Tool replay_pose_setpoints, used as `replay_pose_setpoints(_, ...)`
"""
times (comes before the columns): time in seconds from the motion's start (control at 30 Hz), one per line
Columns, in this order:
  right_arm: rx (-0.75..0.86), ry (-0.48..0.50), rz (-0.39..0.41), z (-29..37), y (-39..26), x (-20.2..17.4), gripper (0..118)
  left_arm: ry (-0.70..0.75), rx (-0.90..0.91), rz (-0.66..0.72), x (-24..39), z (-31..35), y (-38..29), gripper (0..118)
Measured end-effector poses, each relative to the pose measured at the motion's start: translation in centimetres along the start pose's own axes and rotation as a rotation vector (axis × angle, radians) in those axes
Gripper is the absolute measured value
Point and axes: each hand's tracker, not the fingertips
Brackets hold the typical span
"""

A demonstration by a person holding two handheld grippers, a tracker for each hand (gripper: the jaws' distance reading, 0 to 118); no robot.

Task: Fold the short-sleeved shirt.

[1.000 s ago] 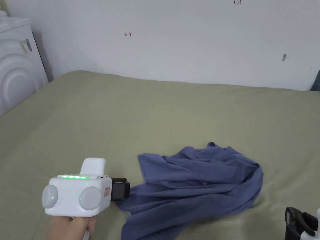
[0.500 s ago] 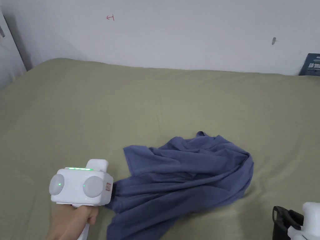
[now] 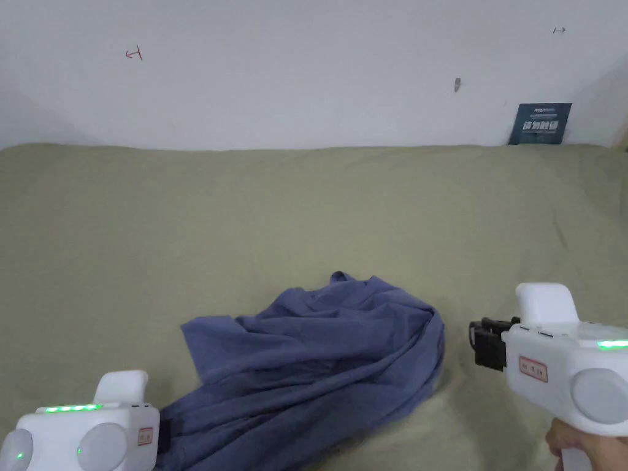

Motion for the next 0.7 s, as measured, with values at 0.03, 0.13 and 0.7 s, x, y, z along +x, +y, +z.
replay_pose_setpoints(0.03, -0.023, 0.025, -0.008, -1.3, 0.6, 0.1, 105, 0.0, 0.003, -0.004, 0.0, 0.0, 0.0, 3)
replay_pose_setpoints(0.13, -0.096, 0.06, -0.008, -4.7, 2.0, -0.5, 111, 0.003, 0.005, -0.017, -0.2, -0.5, 0.1, 3)
replay_pose_setpoints(0.7, -0.182, 0.107, 0.113, -6.1, 2.6, -1.8, 10, -0.003, 0.036, -0.001, -1.2, 1.2, 0.7, 3)
